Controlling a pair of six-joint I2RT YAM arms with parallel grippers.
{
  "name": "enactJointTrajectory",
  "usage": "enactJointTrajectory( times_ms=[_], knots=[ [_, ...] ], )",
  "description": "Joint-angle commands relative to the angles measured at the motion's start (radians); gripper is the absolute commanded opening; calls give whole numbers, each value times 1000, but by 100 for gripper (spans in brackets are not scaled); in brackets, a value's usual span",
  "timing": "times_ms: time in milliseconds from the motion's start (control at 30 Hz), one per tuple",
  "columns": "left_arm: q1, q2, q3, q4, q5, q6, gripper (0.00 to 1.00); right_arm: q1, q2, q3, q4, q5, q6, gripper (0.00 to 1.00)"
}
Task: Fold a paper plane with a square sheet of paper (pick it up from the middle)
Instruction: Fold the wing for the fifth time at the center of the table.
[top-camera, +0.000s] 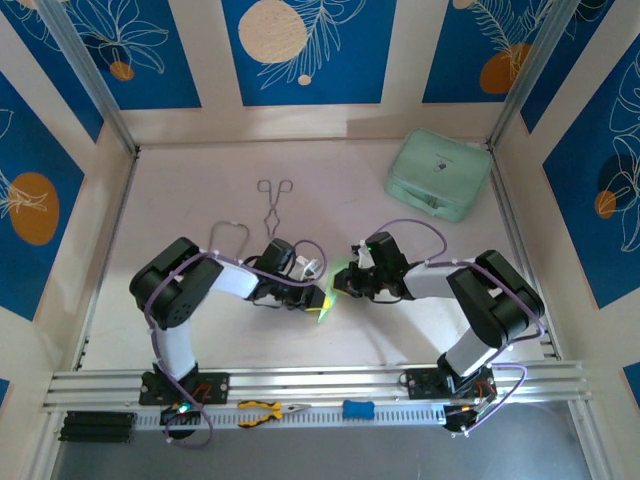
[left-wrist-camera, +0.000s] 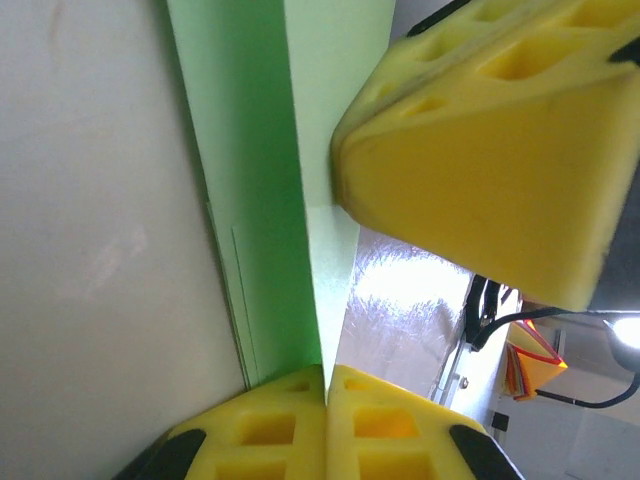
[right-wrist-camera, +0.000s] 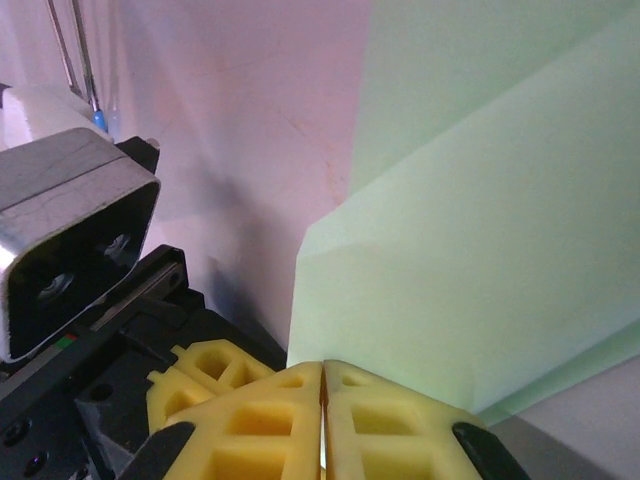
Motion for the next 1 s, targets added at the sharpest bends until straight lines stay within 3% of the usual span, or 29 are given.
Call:
enactJointTrajectory(
  times_ms=[0, 467, 767, 967],
  knots=[
    [3, 55, -4, -104, -46, 23, 0, -7, 11, 25, -53, 11, -24, 10],
    [3, 72, 15, -154, -49, 48, 0, 15, -76, 24, -60, -6, -5, 11],
    [4, 82, 20, -175, -52, 54, 0, 32, 3, 31, 3, -16, 32, 11],
    [3, 89, 27, -191, -53, 61, 0, 50, 25, 69, -60, 14, 27, 11]
  ],
)
